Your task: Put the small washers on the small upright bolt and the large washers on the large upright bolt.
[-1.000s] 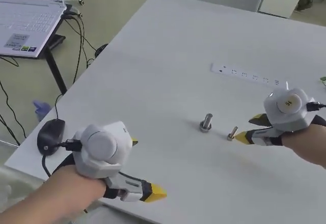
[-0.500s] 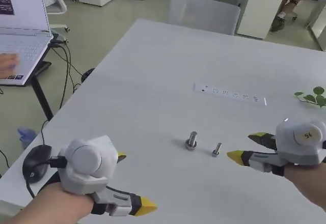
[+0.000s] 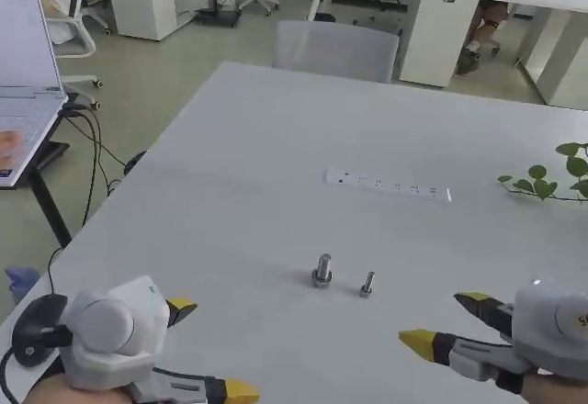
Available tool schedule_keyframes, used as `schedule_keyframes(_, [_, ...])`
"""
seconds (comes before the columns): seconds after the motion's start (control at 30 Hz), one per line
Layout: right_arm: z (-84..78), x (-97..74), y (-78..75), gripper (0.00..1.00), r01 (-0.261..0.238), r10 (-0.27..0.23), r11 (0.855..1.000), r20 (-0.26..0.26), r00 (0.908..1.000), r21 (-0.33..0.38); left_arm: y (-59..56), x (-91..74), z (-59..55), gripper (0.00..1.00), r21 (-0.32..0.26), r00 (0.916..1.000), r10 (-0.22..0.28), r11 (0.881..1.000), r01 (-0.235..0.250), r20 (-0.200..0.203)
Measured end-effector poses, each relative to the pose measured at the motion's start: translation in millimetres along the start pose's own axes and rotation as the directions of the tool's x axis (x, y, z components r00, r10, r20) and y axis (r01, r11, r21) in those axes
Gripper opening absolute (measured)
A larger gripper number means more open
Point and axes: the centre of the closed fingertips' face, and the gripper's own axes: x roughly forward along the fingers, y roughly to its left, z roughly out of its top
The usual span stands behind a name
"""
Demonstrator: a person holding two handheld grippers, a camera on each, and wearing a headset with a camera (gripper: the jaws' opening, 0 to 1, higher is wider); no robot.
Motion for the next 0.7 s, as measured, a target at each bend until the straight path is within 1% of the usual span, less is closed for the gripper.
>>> schedule_keyframes(0.03, [-1.4, -1.7, 2.3, 0.77, -0.007, 0.007, 1.000, 0.010, 0.9999, 0.011, -0.2, 0.0, 0.0, 0.90, -0.006, 1.0000, 0.000, 1.000, 0.000, 0.005])
schedule_keyframes(0.1, [-4.2, -3.9, 6.6, 0.78, -0.015, 0.015, 1.000, 0.009, 0.9999, 0.003, -2.6, 0.0, 2.1, 0.90, -0.055, 0.9995, -0.013, 0.998, 0.015, 0.030])
schedule_keyframes(0.13, [-4.5, -5.6, 10.3, 0.78, -0.017, 0.017, 1.000, 0.017, 0.9997, -0.005, -3.2, -0.2, 3.3, 0.90, -0.076, 0.9989, -0.016, 0.997, 0.020, 0.045])
schedule_keyframes(0.17, [-4.6, -6.6, 12.5, 0.78, -0.019, 0.019, 1.000, 0.024, 0.9995, -0.006, -4.0, -0.5, 3.0, 0.90, -0.087, 0.9988, -0.018, 0.996, 0.022, 0.046])
schedule_keyframes(0.2, [-4.3, -8.7, 17.2, 0.79, -0.021, 0.021, 1.000, 0.038, 0.9990, -0.003, -4.3, -1.0, 2.7, 0.90, -0.085, 0.9987, -0.019, 0.996, 0.023, 0.048])
schedule_keyframes(0.27, [-4.8, -10.8, 23.1, 0.82, -0.025, 0.024, 1.000, 0.059, 0.9979, 0.008, -6.1, -2.1, 4.2, 0.90, -0.090, 0.9976, -0.024, 0.996, 0.029, 0.065])
schedule_keyframes(0.3, [-7.7, -12.0, 26.8, 0.83, -0.025, 0.024, 1.000, 0.066, 0.9975, 0.009, -6.6, -2.8, 4.8, 0.90, -0.095, 0.9971, -0.024, 0.995, 0.031, 0.072])
schedule_keyframes(0.33, [-9.3, -12.9, 28.7, 0.83, -0.022, 0.021, 1.000, 0.071, 0.9973, 0.004, -5.7, -3.2, 5.0, 0.91, -0.101, 0.9970, -0.014, 0.995, 0.022, 0.076])
schedule_keyframes(0.4, [-15.2, -14.5, 33.4, 0.85, -0.026, 0.026, 1.000, 0.080, 0.9965, 0.006, -6.3, -3.7, 4.8, 0.92, -0.098, 0.9968, -0.010, 0.995, 0.017, 0.079])
schedule_keyframes(0.5, [-28.8, -18.2, 35.6, 0.90, -0.008, 0.008, 1.000, 0.063, 0.9980, 0.005, -9.5, -1.9, 1.9, 0.93, -0.092, 0.9972, -0.012, 0.996, 0.019, 0.074])
schedule_keyframes(0.6, [-43.4, -20.3, 32.9, 0.96, 0.013, -0.013, 1.000, 0.029, 0.9995, 0.013, -8.0, 0.2, -3.0, 0.95, -0.074, 0.9983, 0.004, 0.997, 0.001, 0.058])
schedule_keyframes(0.63, [-48.8, -20.4, 34.1, 0.98, 0.006, -0.006, 1.000, 0.020, 0.9998, 0.014, -7.8, 1.7, -5.7, 0.95, -0.076, 0.9984, 0.005, 0.997, -0.001, 0.057])
schedule_keyframes(0.67, [-50.4, -20.4, 34.8, 1.00, 0.004, -0.004, 1.000, 0.017, 0.9998, 0.013, -7.7, 3.4, -8.9, 0.97, -0.080, 0.9987, 0.005, 0.997, -0.001, 0.050])
schedule_keyframes(0.7, [-55.2, -20.7, 38.1, 1.00, -0.004, 0.004, 1.000, 0.007, 1.0000, 0.006, -6.5, 6.0, -17.0, 0.99, -0.086, 0.9997, 0.008, 0.996, -0.007, 0.022])
